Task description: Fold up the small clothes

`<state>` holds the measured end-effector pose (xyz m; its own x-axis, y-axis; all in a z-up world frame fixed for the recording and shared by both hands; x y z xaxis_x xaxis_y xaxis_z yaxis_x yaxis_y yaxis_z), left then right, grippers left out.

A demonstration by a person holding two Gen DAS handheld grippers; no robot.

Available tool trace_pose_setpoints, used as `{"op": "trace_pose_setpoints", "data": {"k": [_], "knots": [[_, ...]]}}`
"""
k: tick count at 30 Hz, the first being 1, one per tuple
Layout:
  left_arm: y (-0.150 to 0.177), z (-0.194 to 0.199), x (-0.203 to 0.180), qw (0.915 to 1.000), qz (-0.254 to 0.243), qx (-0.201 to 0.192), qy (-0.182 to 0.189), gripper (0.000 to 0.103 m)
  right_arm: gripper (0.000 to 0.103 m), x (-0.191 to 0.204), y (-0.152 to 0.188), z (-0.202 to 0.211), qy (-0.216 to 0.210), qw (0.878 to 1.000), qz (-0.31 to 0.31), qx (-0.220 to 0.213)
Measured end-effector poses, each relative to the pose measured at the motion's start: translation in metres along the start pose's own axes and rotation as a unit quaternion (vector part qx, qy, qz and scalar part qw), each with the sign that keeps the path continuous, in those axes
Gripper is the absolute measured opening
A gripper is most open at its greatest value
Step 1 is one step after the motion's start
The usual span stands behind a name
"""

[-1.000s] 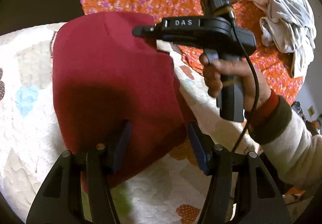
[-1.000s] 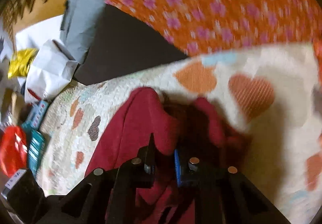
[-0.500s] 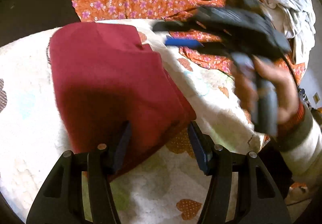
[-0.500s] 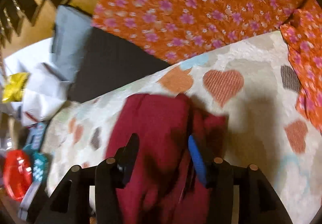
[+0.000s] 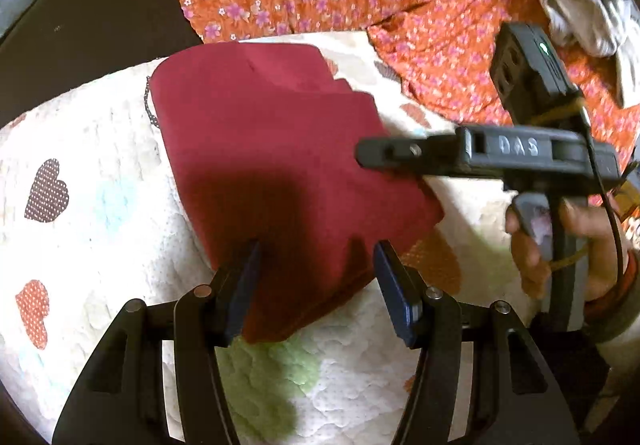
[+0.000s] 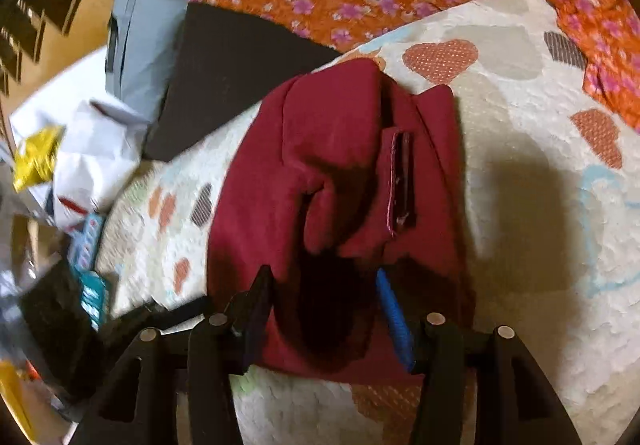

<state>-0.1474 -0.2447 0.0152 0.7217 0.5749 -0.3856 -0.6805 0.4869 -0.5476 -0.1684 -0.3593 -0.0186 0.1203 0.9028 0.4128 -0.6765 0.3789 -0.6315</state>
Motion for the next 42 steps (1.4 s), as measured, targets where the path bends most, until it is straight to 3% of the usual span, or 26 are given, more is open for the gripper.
{"op": "trace_pose_setpoints", "data": {"k": [1,3,4,6,7,9,10,13,16,19,21,27,31,35,38,42], "knots": [[-0.001,-0.001,0.0,1.0,-0.001,0.0,-0.002,0.057,0.065,-0.004,-0.002,-0.006,0.007,1.0,-0.003,-0.006],[-0.002,-0.001,0.0,1.0,0.004,0.0,0.0,0.057,0.065,-0.011,-0.003,-0.018,0.013,1.0,-0.015,-0.006],[-0.004,0.002,0.001,0.9999,0.009,-0.002,0.004,0.057,0.065,-0.01,-0.004,-0.026,-0.007,1.0,-0.024,-0.007],[-0.007,0.007,0.002,0.9998,0.015,-0.009,0.008,0.057,0.054,-0.008,-0.009,-0.031,-0.017,1.0,-0.023,-0.01],[-0.01,0.011,0.004,0.9996,0.021,-0.017,0.006,0.057,0.036,-0.006,-0.011,-0.032,-0.013,1.0,-0.011,-0.008],[-0.015,0.019,0.008,0.9987,0.037,-0.03,0.014,0.057,0.027,0.003,-0.015,-0.025,0.005,1.0,0.027,-0.003],[-0.017,0.022,0.009,0.998,0.048,-0.035,0.022,0.057,0.025,0.014,-0.02,-0.012,0.026,0.997,0.076,-0.006],[-0.017,0.019,0.011,0.9979,0.052,-0.032,0.019,0.057,0.024,0.023,-0.022,0.017,0.089,0.984,0.152,-0.006],[-0.01,0.001,0.013,0.9985,0.054,-0.011,0.003,0.057,0.026,0.0,-0.011,0.009,0.119,0.983,0.141,0.015],[-0.005,-0.005,0.015,0.9984,0.054,-0.005,-0.012,0.057,0.036,-0.022,0.009,-0.013,0.091,0.991,0.086,0.04],[-0.007,0.0,0.013,0.9987,0.047,-0.017,-0.012,0.057,0.038,-0.028,0.011,0.001,0.085,0.994,0.063,0.024],[-0.025,-0.001,0.021,0.9962,0.066,-0.052,-0.022,0.057,0.039,-0.004,-0.027,0.056,0.16,0.981,0.102,-0.045],[-0.027,-0.015,0.039,0.994,0.093,-0.042,-0.038,0.057,0.033,0.02,-0.044,0.021,0.148,0.977,0.155,-0.011],[-0.031,-0.021,0.044,0.9937,0.098,-0.039,-0.038,0.059,0.032,-0.002,-0.044,-0.017,0.19,0.966,0.171,0.026],[-0.03,-0.022,0.043,0.9941,0.089,-0.044,-0.045,0.059,0.032,-0.019,-0.045,-0.03,0.175,0.973,0.145,0.03],[-0.03,-0.02,0.044,0.9938,0.09,-0.045,-0.047,0.059,0.032,-0.012,-0.049,-0.015,0.157,0.978,0.133,0.031]]}}
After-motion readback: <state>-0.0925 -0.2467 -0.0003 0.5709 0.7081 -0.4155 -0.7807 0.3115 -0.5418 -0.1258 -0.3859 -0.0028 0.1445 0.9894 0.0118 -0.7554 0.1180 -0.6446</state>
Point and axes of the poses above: each gripper's, at about its wrist camera, not at the fingertips, and z roughly against the way its jaws point, x to its left, y to its underside, the point moved 8 cm from there along -z, roughly the way its jaws point, and after that the axes turned 15 degrees about z, right-handed, at the moved point
